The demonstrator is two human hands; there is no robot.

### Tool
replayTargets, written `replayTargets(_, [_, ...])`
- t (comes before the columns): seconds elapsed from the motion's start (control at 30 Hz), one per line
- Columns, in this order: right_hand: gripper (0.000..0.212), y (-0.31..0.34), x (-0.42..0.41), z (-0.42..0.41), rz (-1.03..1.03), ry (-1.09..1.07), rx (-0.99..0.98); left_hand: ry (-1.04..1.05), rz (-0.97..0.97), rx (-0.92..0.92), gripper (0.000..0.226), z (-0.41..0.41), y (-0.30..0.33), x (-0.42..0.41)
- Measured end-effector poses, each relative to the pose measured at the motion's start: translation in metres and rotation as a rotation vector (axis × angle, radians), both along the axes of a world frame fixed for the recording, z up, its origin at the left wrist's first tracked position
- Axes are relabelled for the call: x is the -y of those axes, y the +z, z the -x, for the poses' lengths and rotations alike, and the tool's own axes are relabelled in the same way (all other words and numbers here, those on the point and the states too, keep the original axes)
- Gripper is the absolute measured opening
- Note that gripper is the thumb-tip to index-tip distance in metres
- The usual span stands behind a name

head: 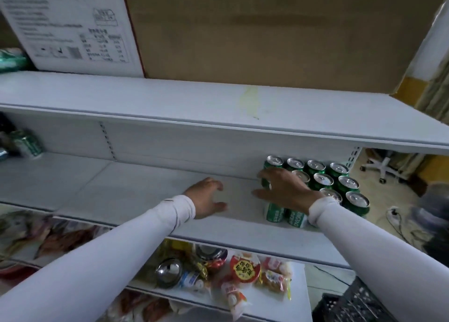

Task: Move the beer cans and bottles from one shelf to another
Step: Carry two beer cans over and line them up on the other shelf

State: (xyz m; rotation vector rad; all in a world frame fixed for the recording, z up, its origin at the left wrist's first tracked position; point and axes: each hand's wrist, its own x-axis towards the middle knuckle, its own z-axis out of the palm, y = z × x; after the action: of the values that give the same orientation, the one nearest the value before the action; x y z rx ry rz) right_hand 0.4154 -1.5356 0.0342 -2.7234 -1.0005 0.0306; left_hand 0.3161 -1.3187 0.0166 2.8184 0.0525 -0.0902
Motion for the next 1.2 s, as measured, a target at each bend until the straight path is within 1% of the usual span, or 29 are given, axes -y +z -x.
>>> replayTargets(0.07, [0.059,0.013,-0.047,0.015,0.038,0.057,-0.012,0.015,-0.009,0.017,0.064,0.025,0.009,-0.035])
replayTargets(0.23, [0.062,0.04,-0.198,0.068,0.064,0.207,0.036,0.141,-0.01,0.087,0.065,0.109,0.03,-0.163])
replayTargets(0.37, [0.059,0.048,-0.34,0.134,0.047,0.376,0.05,0.304,-0.021,0.144,0.062,0.196,0.045,-0.287])
replayTargets(0.43, [0.057,0.046,-0.407,0.168,0.001,0.436,0.035,0.398,-0.004,0.173,0.06,0.241,0.051,-0.347])
replayTargets(0.5, [0.058,0.043,-0.464,0.201,-0.03,0.494,-0.006,0.478,0.007,0.155,0.059,0.284,0.055,-0.399])
replayTargets(0.57, [0.059,0.042,-0.518,0.228,-0.017,0.569,-0.037,0.54,-0.002,0.143,0.057,0.323,0.054,-0.448])
replayTargets(0.7, [0.059,0.044,-0.62,0.255,-0.015,0.654,-0.041,0.702,0.046,0.18,0.056,0.378,0.041,-0.532])
replayTargets(0.8, [0.06,0.036,-0.693,0.264,0.012,0.719,-0.062,0.783,0.066,0.166,0.046,0.404,0.025,-0.584])
replayTargets(0.93, [0.057,0.02,-0.791,0.271,-0.04,0.772,-0.117,0.861,0.058,0.154,0.053,0.424,0.013,-0.659])
replayTargets(1.03, [0.054,0.006,-0.863,0.27,-0.076,0.79,-0.179,0.923,0.048,0.134,0.051,0.424,0.015,-0.727])
replayTargets(1.1, [0.053,-0.001,-0.906,0.265,-0.077,0.798,-0.204,0.918,0.011,0.092,0.052,0.416,0.019,-0.769])
replayTargets(1.2, [0.059,-0.008,-0.954,0.256,-0.091,0.774,-0.258,0.886,-0.027,0.061,0.054,0.4,0.024,-0.82])
